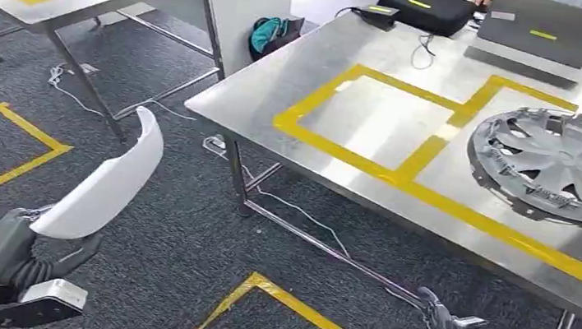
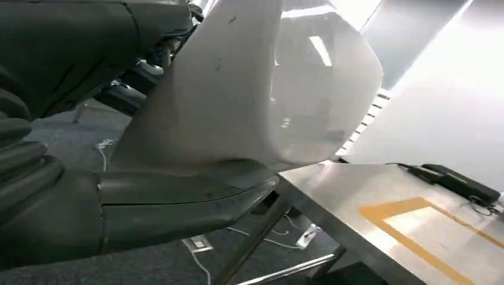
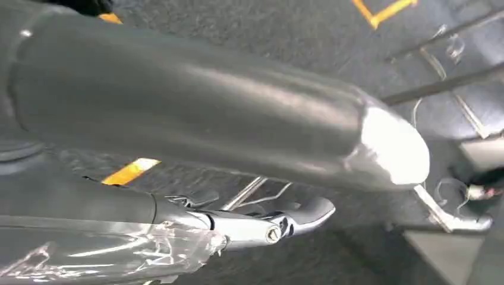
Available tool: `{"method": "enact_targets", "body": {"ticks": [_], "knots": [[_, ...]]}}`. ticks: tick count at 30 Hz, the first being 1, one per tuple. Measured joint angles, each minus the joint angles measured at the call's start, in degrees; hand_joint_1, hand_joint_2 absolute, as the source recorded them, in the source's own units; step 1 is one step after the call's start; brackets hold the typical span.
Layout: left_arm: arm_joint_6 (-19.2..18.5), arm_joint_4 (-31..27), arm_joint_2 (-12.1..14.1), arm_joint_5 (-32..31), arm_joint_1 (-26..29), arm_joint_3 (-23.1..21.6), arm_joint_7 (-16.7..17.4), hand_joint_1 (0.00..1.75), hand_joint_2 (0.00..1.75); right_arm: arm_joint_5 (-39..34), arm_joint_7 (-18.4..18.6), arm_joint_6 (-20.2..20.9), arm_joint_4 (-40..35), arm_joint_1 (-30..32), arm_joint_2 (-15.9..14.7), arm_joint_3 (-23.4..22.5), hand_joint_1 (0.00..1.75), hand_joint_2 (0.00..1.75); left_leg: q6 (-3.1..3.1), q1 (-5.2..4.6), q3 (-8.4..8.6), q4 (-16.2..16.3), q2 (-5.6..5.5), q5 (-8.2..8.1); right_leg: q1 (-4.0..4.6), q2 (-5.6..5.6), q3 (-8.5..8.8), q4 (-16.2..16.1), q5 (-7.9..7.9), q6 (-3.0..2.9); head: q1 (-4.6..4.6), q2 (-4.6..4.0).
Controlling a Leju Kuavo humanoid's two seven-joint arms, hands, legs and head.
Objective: Take the parts from the cabinet and place them on the table.
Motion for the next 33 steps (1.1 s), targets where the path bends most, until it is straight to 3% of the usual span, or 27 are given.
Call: {"method": "enact_targets", "body": {"ticks": [1, 3, 4, 5, 6, 7, 8, 9, 10, 11, 12, 13, 14, 15, 18, 19, 20, 21, 22, 23, 24, 25, 27, 28, 29, 30, 33], "knots": [[0.2, -0.1, -0.1, 0.0, 0.3, 0.0, 0.0, 1.75, 1.75, 0.2, 0.3, -0.4, 0.5, 0.1, 0.0, 0.0, 0.0, 0.0, 0.13, -0.06, 0.0, 0.0, 0.28, 1.08, -0.09, 0.39, -0.22, -0.2, -0.14, 0.34, 0.05, 0.0], [1.3, -0.1, -0.5, 0.0, 0.2, 0.2, 0.1, 1.75, 1.75, 0.4, 0.6, -1.3, 1.9, 0.5, -0.1, -0.1, 0.0, 0.0, 0.58, 0.11, 0.4, -0.3, 1.29, 1.33, -0.15, 1.45, -0.61, -0.5, -0.22, 1.09, 0.02, 0.0], [2.1, -0.1, -1.0, 0.2, 0.2, 0.3, 0.1, 1.75, 1.75, 0.5, 0.7, -1.7, 2.7, 0.7, -0.4, -0.4, 0.0, 0.0, 0.86, 0.31, 0.64, -0.5, 2.1, 1.46, 0.0, 0.13, -0.53, 0.1, -0.69, 1.33, -0.09, 0.0], [2.7, -0.2, -1.3, 0.4, 0.2, 0.5, 0.0, 1.75, 1.75, 0.7, 0.7, -2.2, 3.3, 0.6, -0.4, -0.4, 0.0, 0.0, 1.35, 0.32, 0.78, -0.5, 2.47, 1.28, 0.16, -2.54, -1.4, 2.0, -2.17, 1.81, 0.57, 0.0], [3.4, -0.2, -1.6, 0.7, 0.3, 0.8, 0.0, 1.75, 1.75, 1.1, 0.9, -2.4, 4.3, 0.4, -0.4, -0.6, 0.0, 0.0, 1.58, 0.22, 0.89, -0.5, 3.11, 1.14, -0.06, -4.23, -3.3, 5.9, -4.55, 2.14, 0.72, 0.0], [3.8, -0.2, -1.9, 0.8, 0.4, 1.2, 0.1, 1.75, 1.75, 1.4, 1.0, -2.8, 5.3, 0.3, -0.4, -0.8, 0.0, 0.0, 1.73, 0.12, 0.99, -0.5, 3.8, 1.01, -0.23, -5.07, -5.81, 11.0, -7.05, 2.42, 0.61, 0.0], [4.1, -0.2, -2.1, 0.9, 0.4, 1.4, 0.1, 1.75, 1.75, 1.6, 1.0, -2.9, 6.2, 0.3, -0.4, -1.1, 0.0, 0.0, 1.73, 0.11, 1.0, -0.5, 4.38, 0.92, -0.39, -5.43, -7.95, 15.1, -8.61, 2.67, 0.7, 0.0], [4.2, -0.2, -2.3, 0.9, 0.4, 1.5, 0.1, 1.75, 1.75, 1.6, 1.1, -3.1, 7.0, 0.5, -0.4, -1.2, 0.0, 0.0, 1.75, 0.11, 1.08, -0.5, 4.86, 0.82, -0.53, -5.51, -8.97, 16.9, -8.74, 2.83, 0.68, 0.0], [4.2, -0.2, -2.5, 0.9, 0.5, 1.5, 0.1, 1.75, 1.75, 1.7, 1.1, -3.1, 7.5, 0.6, -0.5, -1.4, 0.0, 0.0, 1.66, 0.13, 1.21, -0.5, 5.37, 0.67, -0.64, -5.55, -8.65, 16.1, -7.64, 2.96, 0.68, 0.0], [4.2, -0.2, -2.6, 1.0, 0.5, 1.6, 0.1, 1.75, 1.75, 1.7, 1.1, -3.1, 7.9, 0.7, -0.5, -1.5, 0.0, 0.0, 1.57, 0.15, 1.44, -0.5, 5.94, 0.5, -0.72, -5.76, -6.94, 12.8, -5.44, 3.05, 0.72, 0.0], [4.2, -0.2, -2.8, 1.0, 0.5, 1.6, 0.1, 1.75, 1.75, 1.7, 1.1, -3.2, 8.1, 0.7, -0.5, -1.6, 0.0, 0.0, 1.34, 0.2, 1.8, -0.5, 6.51, 0.3, -0.74, -6.38, -4.11, 7.4, -2.81, 3.06, 0.65, 0.0], [4.2, -0.2, -2.9, 1.0, 0.5, 1.7, 0.1, 1.75, 1.75, 1.7, 1.1, -3.2, 8.3, 0.6, -0.6, -1.6, 0.0, 0.0, 1.06, 0.22, 2.23, -0.5, 7.11, 0.05, -0.72, -7.91, -0.98, 2.0, -0.59, 3.06, 0.72, 0.0], [4.2, -0.2, -3.0, 1.0, 0.5, 1.8, 0.1, 1.75, 1.75, 1.7, 1.0, -3.2, 8.5, 0.3, -0.6, -1.6, 0.0, 0.0, 0.72, -0.18, 2.55, -0.4, 7.43, -0.18, -0.46, -9.92, 0.13, -0.3, -0.7, 2.93, 0.76, 0.0], [4.2, -0.2, -3.0, 1.0, 0.5, 1.9, 0.1, 1.75, 1.75, 1.7, 1.1, -3.2, 8.8, 0.1, -0.5, -1.7, 0.0, 0.0, 0.37, -0.38, 2.67, -0.3, 7.84, -0.4, -0.58, -9.0, 0.68, -0.5, -0.25, 2.41, 0.57, 0.0], [4.3, -0.2, -3.2, 1.0, 0.5, 2.1, 0.1, 1.75, 1.75, 1.7, 1.1, -3.2, 9.3, 0.1, -0.6, -1.9, 0.0, 0.0, -0.43, -0.21, 3.05, -0.7, 9.32, -0.27, -0.32, -7.21, 0.13, -0.4, -0.09, 1.48, 0.61, 0.0], [4.3, -0.2, -3.2, 1.0, 0.5, 2.2, 0.1, 1.75, 1.75, 1.7, 1.1, -3.2, 9.4, 0.2, -0.6, -1.9, 0.0, 0.0, -0.93, 0.0, 3.16, -0.6, 8.94, -0.79, -0.8, -6.61, 0.51, -0.9, 0.26, 0.91, 0.61, 0.0], [4.3, -0.2, -3.3, 1.0, 0.5, 2.3, 0.1, 1.75, 1.75, 1.7, 1.0, -3.1, 9.4, 0.2, -0.6, -1.9, 0.0, 0.0, -1.15, 0.08, 2.66, 1.0, 6.68, -2.03, -0.91, -6.1, 0.54, -0.9, 0.35, 0.7, 0.35, 0.0], [4.4, -0.2, -3.3, 1.1, 0.5, 2.4, 0.1, 1.75, 1.75, 1.7, 1.0, -3.2, 9.5, 0.0, -0.6, -1.9, 0.0, 0.0, -1.27, 0.09, 1.08, 4.5, 5.24, -4.13, -1.0, -5.56, 0.49, -0.9, 0.41, 0.45, 0.15, 0.0], [4.5, -0.2, -3.3, 1.1, 0.6, 2.5, 0.1, 1.75, 1.75, 1.7, 1.1, -3.2, 9.6, -0.1, -0.6, -2.0, 0.0, 0.0, -1.38, 0.11, -1.08, 9.0, 4.54, -6.32, -1.03, -4.95, 0.48, -0.9, 0.41, 0.33, 0.0, 0.0], [4.8, -0.2, -3.3, 1.2, 0.7, 2.6, 0.0, 1.75, 1.75, 1.9, 1.2, -3.3, 9.7, -0.2, -0.6, -2.1, 0.0, 0.0, -1.44, 0.1, -3.42, 13.6, 4.22, -8.12, -1.01, -4.21, 0.46, -0.9, 0.37, 0.26, 0.0, 0.0], [5.4, -0.2, -3.5, 1.7, 0.6, 2.6, 0.0, 1.75, 1.75, 2.3, 1.7, -3.3, 9.9, -0.2, -0.6, -2.1, 0.0, 0.0, -1.41, 0.09, -5.08, 16.6, 4.1, -8.69, -0.97, -3.52, 0.48, -0.9, 0.37, 0.25, 0.0, 0.0], [6.2, -0.2, -3.7, 1.9, 0.6, 2.7, 0.0, 1.75, 1.75, 2.7, 2.2, -3.6, 10.3, -0.1, -0.6, -2.3, 0.0, 0.0, -1.31, 0.09, -5.35, 16.6, 3.97, -7.7, -0.97, -2.76, 0.53, -0.9, 0.37, 0.25, 0.04, 0.0], [7.6, -0.2, -4.1, 2.2, 0.4, 3.0, 0.0, 1.75, 1.75, 3.6, 2.7, -4.1, 11.6, -0.2, -0.6, -2.5, 0.0, 0.0, -0.97, 0.11, -2.68, 10.1, 3.63, -2.89, -1.02, -1.21, 0.64, -0.9, 0.38, 0.3, 0.02, 0.0], [8.3, -0.2, -4.2, 2.5, 0.3, 3.1, -0.1, 1.75, 1.75, 4.5, 3.2, -4.5, 12.6, -0.3, -0.6, -2.5, 0.0, 0.0, -0.81, 0.16, -0.37, 5.3, 2.76, -0.42, -1.09, -0.48, 0.72, -0.9, 0.41, 0.41, 0.02, 0.0], [8.8, -0.2, -4.3, 2.8, 0.2, 3.3, 0.0, 1.75, 1.75, 5.9, 4.2, -5.0, 14.3, -0.6, -0.6, -2.6, 0.0, 0.0, -0.71, 0.48, 1.59, 1.2, -0.1, 0.78, -1.19, 0.04, 0.67, -0.9, 0.41, 0.62, 0.0, 0.0], [9.2, -0.3, -4.4, 3.0, 0.1, 3.6, 0.2, 1.75, 1.75, 7.1, 4.7, -5.3, 16.1, -1.0, -0.6, -2.6, 0.0, 0.0, -0.55, 0.8, 2.39, -0.7, -0.71, -0.04, -0.7, 0.92, 0.22, -0.5, 0.2, 1.06, 0.06, 0.0], [9.7, -0.3, -4.7, 3.3, -0.1, 4.4, 0.7, 1.75, 1.75, 7.9, 1.0, -7.6, 22.7, -1.6, -0.6, -2.6, 0.0, 0.0, 0.1, 0.33, 2.28, -0.4, 0.63, -0.07, -1.22, 2.38, -0.17, -1.4, 0.75, 2.17, 0.11, 0.0]]}}
